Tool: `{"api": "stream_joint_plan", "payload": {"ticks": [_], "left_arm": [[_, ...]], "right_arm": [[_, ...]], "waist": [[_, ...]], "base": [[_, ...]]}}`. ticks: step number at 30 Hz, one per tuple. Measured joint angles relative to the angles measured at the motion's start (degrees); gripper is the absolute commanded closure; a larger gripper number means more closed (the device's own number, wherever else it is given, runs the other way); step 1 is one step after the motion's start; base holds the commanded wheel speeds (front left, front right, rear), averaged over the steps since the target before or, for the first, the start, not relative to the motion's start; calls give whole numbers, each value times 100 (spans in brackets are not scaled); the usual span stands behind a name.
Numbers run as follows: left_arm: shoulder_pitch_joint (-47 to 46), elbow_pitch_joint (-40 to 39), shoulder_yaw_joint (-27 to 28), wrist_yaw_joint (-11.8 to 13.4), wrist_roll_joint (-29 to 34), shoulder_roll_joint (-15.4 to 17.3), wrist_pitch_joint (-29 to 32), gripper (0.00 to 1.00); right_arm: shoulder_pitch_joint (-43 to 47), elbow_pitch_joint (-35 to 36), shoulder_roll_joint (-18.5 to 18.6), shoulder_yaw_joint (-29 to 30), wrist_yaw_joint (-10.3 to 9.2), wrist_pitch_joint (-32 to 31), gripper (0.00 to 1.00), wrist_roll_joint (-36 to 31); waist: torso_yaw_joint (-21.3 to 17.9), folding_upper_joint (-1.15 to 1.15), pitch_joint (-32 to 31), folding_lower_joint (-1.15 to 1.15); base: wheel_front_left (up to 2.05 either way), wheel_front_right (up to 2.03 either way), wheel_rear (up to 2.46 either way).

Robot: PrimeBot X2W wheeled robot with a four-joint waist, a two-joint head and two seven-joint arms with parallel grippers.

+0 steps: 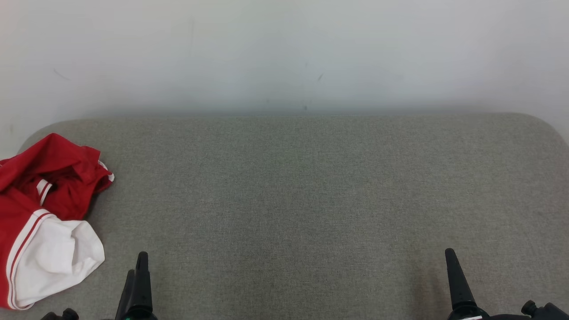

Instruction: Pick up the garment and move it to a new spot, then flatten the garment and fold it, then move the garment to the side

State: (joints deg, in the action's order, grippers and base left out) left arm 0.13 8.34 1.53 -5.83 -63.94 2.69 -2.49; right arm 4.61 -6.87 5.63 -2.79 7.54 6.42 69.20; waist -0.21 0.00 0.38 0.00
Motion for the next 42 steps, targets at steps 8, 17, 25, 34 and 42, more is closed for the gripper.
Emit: {"api": "stream_joint_plan", "payload": {"ticks": [8, 17, 25, 34, 42], "left_arm": [[113, -170, -96, 115, 861, 0, -142, 0], [225, -348, -144, 183, 1897, 1, -299, 0], [229, -521, -137, 174, 2659, 2, -431, 0], [347, -648, -9, 172, 3338, 2, -564, 0], [461, -687, -2, 178, 3968, 13, -695, 0]], "right_arm": [[-26, -56, -26, -114, 0, 90, 0, -694], [-112, -143, -63, -218, 0, 205, 0, -1562], [-133, -213, -96, -301, 0, 292, 0, -2248], [-222, -289, -125, -298, 0, 388, 0, -3105], [-224, -305, -151, -203, 0, 470, 0, -3783]], "waist": [[-4, 0, 7, 0], [0, 0, -3, 0], [2, 0, -23, 0], [-19, 0, -44, 0], [-49, 0, -54, 0]], "base": [[0, 0, 0], [0, 0, 0], [0, 0, 0], [0, 0, 0], [0, 0, 0]]}}
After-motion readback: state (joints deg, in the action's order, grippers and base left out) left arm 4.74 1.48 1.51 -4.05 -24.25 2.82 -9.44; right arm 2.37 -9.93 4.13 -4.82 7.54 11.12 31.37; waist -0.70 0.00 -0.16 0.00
